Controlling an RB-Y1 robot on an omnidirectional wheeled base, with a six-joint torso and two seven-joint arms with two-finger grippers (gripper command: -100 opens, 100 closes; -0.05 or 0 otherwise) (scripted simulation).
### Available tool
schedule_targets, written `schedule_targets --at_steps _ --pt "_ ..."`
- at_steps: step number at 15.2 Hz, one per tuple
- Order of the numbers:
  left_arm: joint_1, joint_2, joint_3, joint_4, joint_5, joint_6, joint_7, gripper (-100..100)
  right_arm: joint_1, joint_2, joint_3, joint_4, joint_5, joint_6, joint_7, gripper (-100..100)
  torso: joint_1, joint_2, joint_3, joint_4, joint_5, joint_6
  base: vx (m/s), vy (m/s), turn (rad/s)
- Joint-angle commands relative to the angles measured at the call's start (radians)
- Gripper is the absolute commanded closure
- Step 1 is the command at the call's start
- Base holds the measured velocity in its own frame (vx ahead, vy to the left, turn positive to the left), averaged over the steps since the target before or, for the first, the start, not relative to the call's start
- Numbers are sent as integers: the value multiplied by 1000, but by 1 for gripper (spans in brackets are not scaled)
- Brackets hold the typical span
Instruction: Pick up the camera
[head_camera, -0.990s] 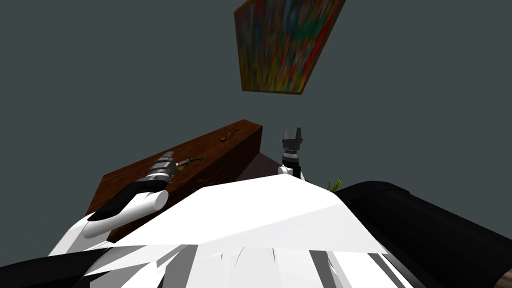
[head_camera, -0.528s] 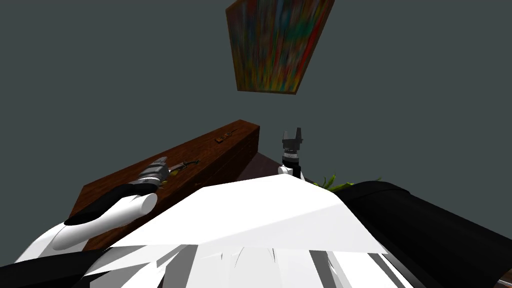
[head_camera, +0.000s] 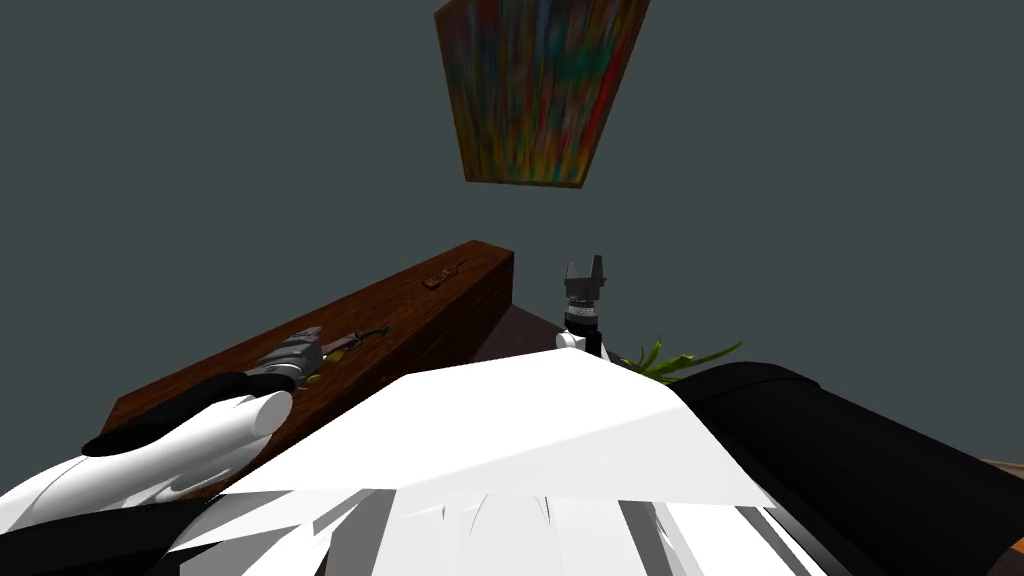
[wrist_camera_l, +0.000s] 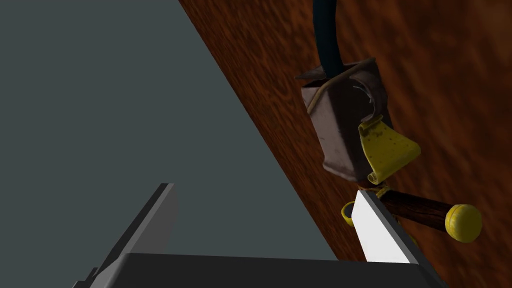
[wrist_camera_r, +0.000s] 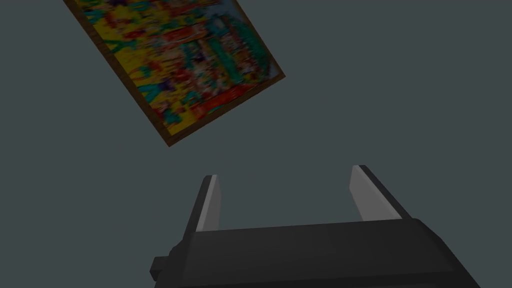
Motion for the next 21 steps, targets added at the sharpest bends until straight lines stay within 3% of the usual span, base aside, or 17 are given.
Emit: schedule_targets --at_steps 1,4,5,8,9,12,13,15,16,19,20,21 --pt "5 27 35 28 31 50 3 -100 0 0 0 0 0 0 0 0 0 0 0 0 0 0 11 -3 -157" --pt "5 27 35 28 31 86 3 -100 0 0 0 0 0 0 0 0 0 0 0 0 0 0 10 3 -73" --pt "10 48 66 48 55 121 7 -100 0 0 0 0 0 0 0 0 0 0 0 0 0 0 12 -1 -141" --pt "10 48 66 48 55 160 7 -100 0 0 0 0 0 0 0 0 0 0 0 0 0 0 11 5 -82" --pt "14 68 96 68 78 194 11 -100 0 0 0 0 0 0 0 0 0 0 0 0 0 0 12 1 -132" --pt "14 68 96 68 78 232 11 -100 0 0 0 0 0 0 0 0 0 -1 0 0 0 0 13 7 -80" --pt "18 86 124 88 102 267 16 -100 0 0 0 0 0 0 0 0 0 0 0 0 0 0 15 1 -147" --pt "18 86 124 88 102 304 16 -100 0 0 0 0 0 0 0 0 0 -1 0 0 0 1 18 10 -112" --pt "22 104 151 109 125 326 22 -100 0 0 0 0 0 0 0 0 0 -1 0 0 0 0 17 10 -104" --pt "22 104 151 109 125 373 22 -100 0 0 0 0 0 0 0 0 1 -1 -1 0 0 0 16 13 -77" --pt "26 120 176 129 148 408 28 -100 0 0 0 0 0 0 0 0 1 -1 0 0 0 0 18 11 -122" --pt "26 120 176 129 148 426 28 -100 0 0 0 0 0 0 0 0 1 -1 0 0 0 0 22 17 -162"
